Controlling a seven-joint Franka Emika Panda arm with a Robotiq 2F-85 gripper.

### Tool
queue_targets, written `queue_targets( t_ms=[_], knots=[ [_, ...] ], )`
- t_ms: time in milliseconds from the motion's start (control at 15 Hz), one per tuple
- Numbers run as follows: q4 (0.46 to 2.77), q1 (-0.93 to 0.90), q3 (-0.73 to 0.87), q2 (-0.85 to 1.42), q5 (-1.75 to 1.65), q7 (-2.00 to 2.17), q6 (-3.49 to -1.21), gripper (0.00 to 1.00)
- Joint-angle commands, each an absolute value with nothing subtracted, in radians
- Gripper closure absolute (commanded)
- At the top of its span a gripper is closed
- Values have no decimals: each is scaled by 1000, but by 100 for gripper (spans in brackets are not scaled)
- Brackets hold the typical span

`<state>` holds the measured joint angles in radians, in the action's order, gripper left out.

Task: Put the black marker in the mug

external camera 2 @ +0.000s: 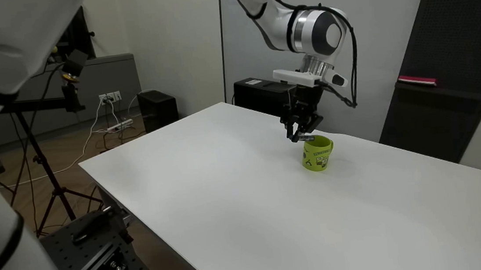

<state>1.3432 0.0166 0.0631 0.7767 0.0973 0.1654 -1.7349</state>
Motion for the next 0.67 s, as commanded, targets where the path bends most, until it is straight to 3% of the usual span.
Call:
queue_targets(
  t_ms=[0,600],
  knots=[
    [1249,35,63,830,105,209,-1680,96],
    [1138,92,55,899,203,276,-1565,96]
  ],
)
